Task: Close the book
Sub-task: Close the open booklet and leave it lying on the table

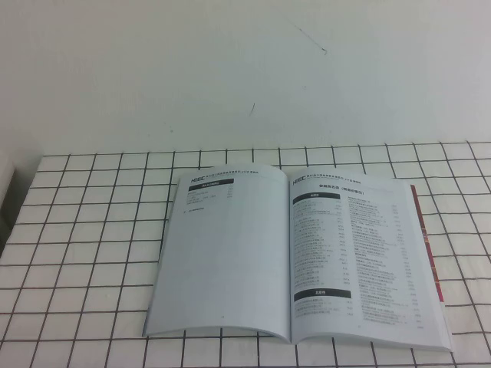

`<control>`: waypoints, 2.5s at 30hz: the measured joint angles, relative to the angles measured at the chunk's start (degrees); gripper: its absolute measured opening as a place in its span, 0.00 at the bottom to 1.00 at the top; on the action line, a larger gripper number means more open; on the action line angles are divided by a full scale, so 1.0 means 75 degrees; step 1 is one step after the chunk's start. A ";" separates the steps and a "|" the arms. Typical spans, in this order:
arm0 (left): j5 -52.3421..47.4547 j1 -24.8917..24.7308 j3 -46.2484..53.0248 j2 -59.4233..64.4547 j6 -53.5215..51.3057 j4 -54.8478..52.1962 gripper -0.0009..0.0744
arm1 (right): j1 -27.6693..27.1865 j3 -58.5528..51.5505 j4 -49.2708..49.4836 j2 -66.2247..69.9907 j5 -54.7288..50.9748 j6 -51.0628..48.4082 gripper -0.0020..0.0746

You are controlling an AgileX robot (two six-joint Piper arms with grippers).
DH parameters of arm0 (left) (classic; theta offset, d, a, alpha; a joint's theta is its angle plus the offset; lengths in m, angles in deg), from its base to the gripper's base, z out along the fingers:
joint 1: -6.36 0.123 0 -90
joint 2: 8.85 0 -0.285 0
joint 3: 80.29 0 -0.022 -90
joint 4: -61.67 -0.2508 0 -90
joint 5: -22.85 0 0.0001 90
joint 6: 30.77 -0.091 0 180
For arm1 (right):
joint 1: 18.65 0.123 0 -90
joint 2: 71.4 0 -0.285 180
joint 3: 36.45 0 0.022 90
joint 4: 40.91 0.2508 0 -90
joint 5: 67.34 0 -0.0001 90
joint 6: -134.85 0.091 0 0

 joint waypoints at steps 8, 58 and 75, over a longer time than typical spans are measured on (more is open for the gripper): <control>0.0000 0.0000 0.0000 0.0000 0.0000 0.0000 0.01 | 0.0000 0.0000 0.0000 0.0000 0.0000 0.0000 0.02; 0.4391 0.0000 0.0057 0.0000 -0.0059 -0.0525 0.01 | 0.0000 -0.0080 -0.0014 0.0000 0.4113 -0.0066 0.02; 0.6291 0.0000 -0.0010 -0.0005 -0.1370 -0.0286 0.01 | 0.0000 0.0421 0.0297 -0.0007 0.5795 -0.0063 0.02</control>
